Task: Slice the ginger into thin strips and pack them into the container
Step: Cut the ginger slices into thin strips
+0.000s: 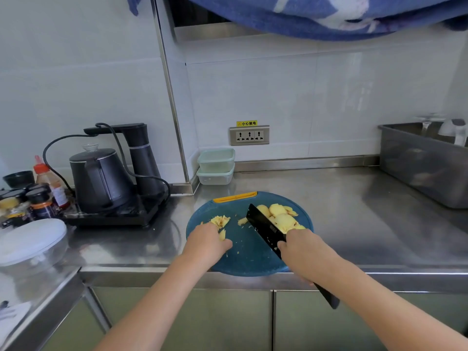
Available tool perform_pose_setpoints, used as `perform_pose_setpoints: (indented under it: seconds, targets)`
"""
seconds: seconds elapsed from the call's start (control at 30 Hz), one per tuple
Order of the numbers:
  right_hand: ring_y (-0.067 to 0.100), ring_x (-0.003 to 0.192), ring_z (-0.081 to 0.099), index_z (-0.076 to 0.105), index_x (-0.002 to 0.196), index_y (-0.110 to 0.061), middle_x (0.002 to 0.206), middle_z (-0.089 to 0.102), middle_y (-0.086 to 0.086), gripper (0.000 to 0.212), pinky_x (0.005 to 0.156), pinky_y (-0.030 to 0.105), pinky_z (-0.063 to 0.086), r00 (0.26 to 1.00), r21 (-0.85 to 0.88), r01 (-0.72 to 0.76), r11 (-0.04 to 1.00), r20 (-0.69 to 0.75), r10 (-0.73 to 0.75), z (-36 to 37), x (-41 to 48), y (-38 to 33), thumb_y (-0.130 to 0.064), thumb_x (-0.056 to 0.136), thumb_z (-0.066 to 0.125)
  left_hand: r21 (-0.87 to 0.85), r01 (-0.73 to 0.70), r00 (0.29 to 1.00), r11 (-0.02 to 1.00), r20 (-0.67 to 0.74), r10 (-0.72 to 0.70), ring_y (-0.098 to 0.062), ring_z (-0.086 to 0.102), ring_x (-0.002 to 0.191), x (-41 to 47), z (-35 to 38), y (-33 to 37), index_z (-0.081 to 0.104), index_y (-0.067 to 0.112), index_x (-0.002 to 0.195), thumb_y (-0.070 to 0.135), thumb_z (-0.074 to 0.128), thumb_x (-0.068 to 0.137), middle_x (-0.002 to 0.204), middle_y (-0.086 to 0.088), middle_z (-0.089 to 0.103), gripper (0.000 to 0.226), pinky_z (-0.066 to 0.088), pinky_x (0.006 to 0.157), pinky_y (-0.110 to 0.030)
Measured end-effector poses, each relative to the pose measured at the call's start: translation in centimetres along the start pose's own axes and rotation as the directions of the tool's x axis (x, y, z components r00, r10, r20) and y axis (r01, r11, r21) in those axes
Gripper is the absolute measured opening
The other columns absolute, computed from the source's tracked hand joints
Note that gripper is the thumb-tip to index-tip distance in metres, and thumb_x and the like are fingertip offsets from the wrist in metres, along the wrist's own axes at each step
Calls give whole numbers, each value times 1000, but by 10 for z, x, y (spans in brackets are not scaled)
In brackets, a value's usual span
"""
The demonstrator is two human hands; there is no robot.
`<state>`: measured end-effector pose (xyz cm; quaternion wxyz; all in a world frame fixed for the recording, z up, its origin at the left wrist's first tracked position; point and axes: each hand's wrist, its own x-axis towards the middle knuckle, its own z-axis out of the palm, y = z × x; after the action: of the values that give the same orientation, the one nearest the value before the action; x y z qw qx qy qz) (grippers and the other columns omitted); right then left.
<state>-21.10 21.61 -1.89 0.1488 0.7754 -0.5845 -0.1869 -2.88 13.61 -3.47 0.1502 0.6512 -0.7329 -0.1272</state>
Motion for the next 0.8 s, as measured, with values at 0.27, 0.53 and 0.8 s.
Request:
perform_pose_setpoints:
  seconds: [0.27, 0.53, 0.8]
  targets:
    - [26, 97, 61, 46, 124, 1, 96, 57, 10, 33, 62, 27, 42, 997, 65, 14, 998, 78, -19, -7, -3, -13, -12, 94, 54, 78, -7, 999, 997, 32, 5, -15, 44, 61, -5, 3, 2, 40, 15, 66, 40, 60, 86, 64, 3, 43, 37, 26, 45, -26]
    - [24, 95, 58, 50, 127, 0, 104, 59, 12, 40, 64, 28, 44, 994, 132, -13, 991, 112, -2, -16, 2, -15, -10, 89, 61, 21, -18, 998, 1000, 52, 17, -13, 46, 63, -15, 3, 5, 56, 10, 86, 27, 64, 81, 72, 2, 50, 19, 28, 47, -23]
    - [25, 105, 58, 49, 129, 0, 115, 60, 13, 41, 69, 30, 39, 984, 254, -157, 954, 123, 129, -14, -12, -13, -10, 90, 59, -152, -48, 999, 987, -21, 45, -12, 43, 58, -26, 8, 7, 62, 13, 85, 30, 64, 85, 67, 2, 50, 17, 26, 46, -22]
